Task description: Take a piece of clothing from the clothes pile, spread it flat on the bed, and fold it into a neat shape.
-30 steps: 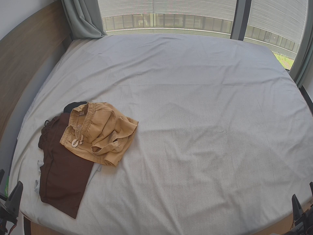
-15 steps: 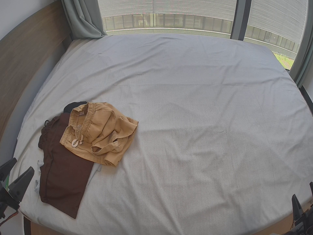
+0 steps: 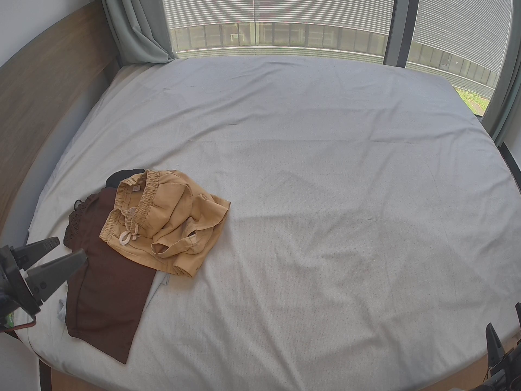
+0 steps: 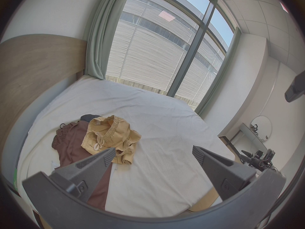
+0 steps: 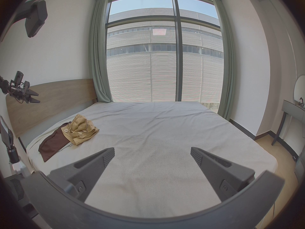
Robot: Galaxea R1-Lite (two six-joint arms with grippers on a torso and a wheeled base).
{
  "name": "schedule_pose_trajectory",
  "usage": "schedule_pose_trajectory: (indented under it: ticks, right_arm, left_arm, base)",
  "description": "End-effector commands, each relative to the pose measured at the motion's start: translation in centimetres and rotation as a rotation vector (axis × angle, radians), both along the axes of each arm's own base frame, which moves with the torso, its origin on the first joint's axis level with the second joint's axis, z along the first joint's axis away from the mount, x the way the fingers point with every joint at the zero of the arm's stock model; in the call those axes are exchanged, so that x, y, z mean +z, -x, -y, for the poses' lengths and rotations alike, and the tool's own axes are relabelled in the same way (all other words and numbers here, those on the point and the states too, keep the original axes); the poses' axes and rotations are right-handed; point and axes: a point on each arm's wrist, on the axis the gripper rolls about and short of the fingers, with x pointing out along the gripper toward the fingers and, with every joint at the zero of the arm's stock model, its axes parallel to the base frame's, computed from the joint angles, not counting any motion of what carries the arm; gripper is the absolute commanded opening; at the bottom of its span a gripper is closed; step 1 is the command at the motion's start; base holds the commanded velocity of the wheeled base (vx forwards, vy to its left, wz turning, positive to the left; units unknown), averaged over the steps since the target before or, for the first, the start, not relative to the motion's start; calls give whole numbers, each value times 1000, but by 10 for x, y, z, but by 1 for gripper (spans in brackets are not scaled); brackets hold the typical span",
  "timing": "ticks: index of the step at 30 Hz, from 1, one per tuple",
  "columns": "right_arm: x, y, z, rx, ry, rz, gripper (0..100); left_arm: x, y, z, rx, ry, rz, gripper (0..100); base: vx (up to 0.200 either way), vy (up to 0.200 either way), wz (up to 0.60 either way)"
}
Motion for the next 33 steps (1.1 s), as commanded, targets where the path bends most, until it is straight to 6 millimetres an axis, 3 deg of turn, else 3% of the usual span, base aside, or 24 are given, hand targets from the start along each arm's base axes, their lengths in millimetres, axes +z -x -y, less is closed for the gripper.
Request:
schedule_pose_trajectory:
  ticks: [1, 33]
  right_arm:
    - [-5, 0, 0, 2, 0, -5, 100]
    - [-5, 0, 0, 2, 0, -4, 100]
  left_arm:
    - [-1, -24, -4, 2, 5, -55, 100]
    - [-3, -117, -14, -98, 58, -77, 100]
  base:
    - [0, 0, 0]
    - [0, 0, 0]
